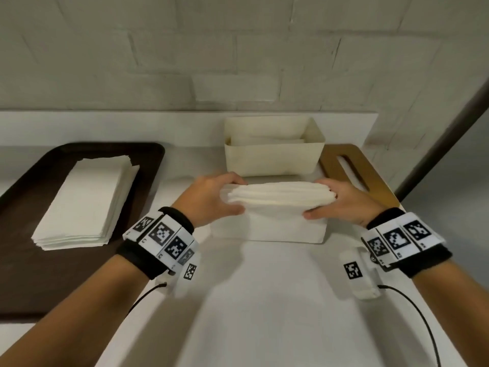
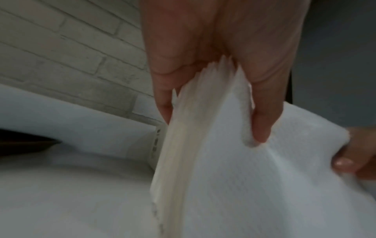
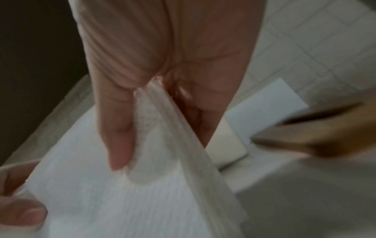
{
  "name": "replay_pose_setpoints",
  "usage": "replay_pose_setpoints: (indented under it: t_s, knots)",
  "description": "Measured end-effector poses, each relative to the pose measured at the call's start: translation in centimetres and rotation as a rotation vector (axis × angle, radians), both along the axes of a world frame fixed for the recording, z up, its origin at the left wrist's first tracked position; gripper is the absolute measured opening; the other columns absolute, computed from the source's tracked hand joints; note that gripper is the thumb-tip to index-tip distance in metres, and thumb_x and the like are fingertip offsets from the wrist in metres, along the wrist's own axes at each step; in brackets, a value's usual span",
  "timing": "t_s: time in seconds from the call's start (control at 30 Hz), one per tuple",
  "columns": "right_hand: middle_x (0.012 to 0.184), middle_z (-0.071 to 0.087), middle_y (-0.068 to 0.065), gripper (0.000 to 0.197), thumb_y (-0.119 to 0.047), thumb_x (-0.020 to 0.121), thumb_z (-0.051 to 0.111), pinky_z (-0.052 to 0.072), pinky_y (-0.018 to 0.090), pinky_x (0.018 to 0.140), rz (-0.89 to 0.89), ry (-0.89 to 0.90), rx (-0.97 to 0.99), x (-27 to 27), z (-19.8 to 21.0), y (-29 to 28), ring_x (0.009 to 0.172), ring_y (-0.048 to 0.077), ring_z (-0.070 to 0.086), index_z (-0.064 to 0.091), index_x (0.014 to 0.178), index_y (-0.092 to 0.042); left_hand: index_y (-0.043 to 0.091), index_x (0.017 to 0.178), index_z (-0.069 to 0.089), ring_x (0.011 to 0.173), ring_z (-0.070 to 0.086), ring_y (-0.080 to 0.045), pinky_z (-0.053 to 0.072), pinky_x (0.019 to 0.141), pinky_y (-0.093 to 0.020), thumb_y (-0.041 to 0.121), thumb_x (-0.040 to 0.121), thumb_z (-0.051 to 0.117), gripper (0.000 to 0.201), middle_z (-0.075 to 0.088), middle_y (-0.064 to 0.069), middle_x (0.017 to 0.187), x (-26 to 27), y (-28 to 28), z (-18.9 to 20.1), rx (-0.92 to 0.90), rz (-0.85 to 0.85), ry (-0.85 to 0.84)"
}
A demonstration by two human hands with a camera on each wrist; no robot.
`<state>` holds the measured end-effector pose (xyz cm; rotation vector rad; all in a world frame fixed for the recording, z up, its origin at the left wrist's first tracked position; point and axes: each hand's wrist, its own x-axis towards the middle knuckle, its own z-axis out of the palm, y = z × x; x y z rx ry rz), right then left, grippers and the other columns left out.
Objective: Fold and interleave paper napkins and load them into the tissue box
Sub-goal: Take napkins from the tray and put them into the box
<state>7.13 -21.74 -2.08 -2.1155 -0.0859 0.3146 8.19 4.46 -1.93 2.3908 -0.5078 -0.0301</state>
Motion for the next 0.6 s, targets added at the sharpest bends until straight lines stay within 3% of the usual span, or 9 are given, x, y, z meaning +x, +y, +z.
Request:
replay_pose_setpoints:
  t_s: [0.07,0.17,0.23,0.3,0.37,0.43,0.47,0.53,0.6]
  knots:
    - [0.091,0.062,-0.009,0.045,0.002,0.068,0.076,0.047,0.005,0.064,-0.053,0.035,0.100,0.0,-1.0,-0.2,0.083,0.001,0.056,0.057,0.104,-0.019,0.026,0.117,0.052,0.101,0.050,-0.005,0.039,0.083,-0.010,0.019,0.073,0.076,0.050,0.055,0.012,0.110,-0.2,0.5,-0.9,-0.058,0.030,0.038]
    - [0.095,0.064,-0.009,0.049,0.004,0.069,0.074,0.048,0.001,0.064,-0.074,0.073,0.173,-0.1,-1.5,-0.6,0.086,0.001,0.058,0.056,0.106,-0.022,0.031,0.125,0.036,0.089,0.051,0.001,0.036,0.071,0.005,0.010,0.070,0.078,0.072,0.049,0.018,0.102,-0.5,1.7,-2.1,-0.181,0.104,0.155]
    - [0.096,0.063,-0.011,0.050,0.005,0.070,0.074,0.050,0.003,0.065,-0.047,0.110,0.180,-0.2,-1.6,-0.8,0.090,0.004,0.059,0.055,0.106,-0.024,0.028,0.132,0.029,0.088,0.052,0.002,0.041,0.072,0.003,0.004,0.068,0.078,0.085,0.048,0.016,0.100,-0.6,2.4,-2.7,-0.272,0.121,0.273]
    - [0.097,0.063,-0.012,0.051,0.006,0.070,0.073,0.050,0.005,0.065,-0.014,0.169,0.191,-0.3,-1.7,-0.8,0.091,0.002,0.058,0.054,0.106,-0.025,0.029,0.133,0.025,0.097,0.053,-0.002,0.047,0.078,-0.006,0.001,0.067,0.078,0.089,0.049,0.017,0.107,-0.6,2.9,-3.2,-0.305,0.096,0.390]
    - [0.104,0.064,-0.008,0.055,0.005,0.069,0.074,0.049,0.011,0.076,0.023,0.219,0.155,-0.4,-1.9,-0.6,0.096,0.005,0.059,0.055,0.114,-0.021,0.030,0.127,0.030,0.105,0.051,-0.008,0.046,0.082,-0.013,0.001,0.067,0.078,0.082,0.050,0.019,0.109,-0.6,2.9,-3.3,-0.231,0.056,0.462]
    - [0.113,0.064,-0.001,0.058,0.005,0.068,0.075,0.045,0.019,0.090,0.044,0.202,0.101,-0.3,-2.1,-0.4,0.105,0.013,0.058,0.056,0.119,-0.014,0.023,0.125,0.044,0.104,0.053,-0.012,0.043,0.082,-0.015,0.006,0.069,0.078,0.067,0.059,0.009,0.111,-0.5,2.6,-3.2,-0.075,0.053,0.441]
    - [0.113,0.063,0.001,0.057,0.007,0.068,0.074,0.044,0.018,0.090,0.034,0.169,0.095,-0.3,-2.0,-0.3,0.105,0.014,0.057,0.057,0.119,-0.012,0.017,0.122,0.051,0.099,0.055,-0.012,0.043,0.077,-0.012,0.008,0.071,0.077,0.059,0.062,0.004,0.109,-0.5,2.5,-3.0,-0.016,0.071,0.380]
    - [0.108,0.063,0.002,0.053,0.011,0.069,0.072,0.048,0.010,0.081,-0.004,0.096,0.129,-0.1,-1.5,-0.2,0.097,0.010,0.059,0.058,0.115,-0.011,0.012,0.117,0.058,0.085,0.058,-0.008,0.043,0.066,-0.003,0.007,0.072,0.076,0.048,0.063,0.004,0.098,-0.5,2.5,-2.6,-0.044,0.105,0.263]
    - [0.101,0.065,-0.001,0.051,0.011,0.070,0.071,0.048,0.002,0.070,-0.018,0.033,0.178,0.2,-0.9,-0.5,0.084,-0.002,0.062,0.058,0.113,-0.013,0.018,0.112,0.059,0.081,0.056,0.005,0.042,0.065,0.002,0.008,0.072,0.076,0.045,0.061,0.012,0.092,-0.4,2.7,-2.0,-0.137,0.120,0.179]
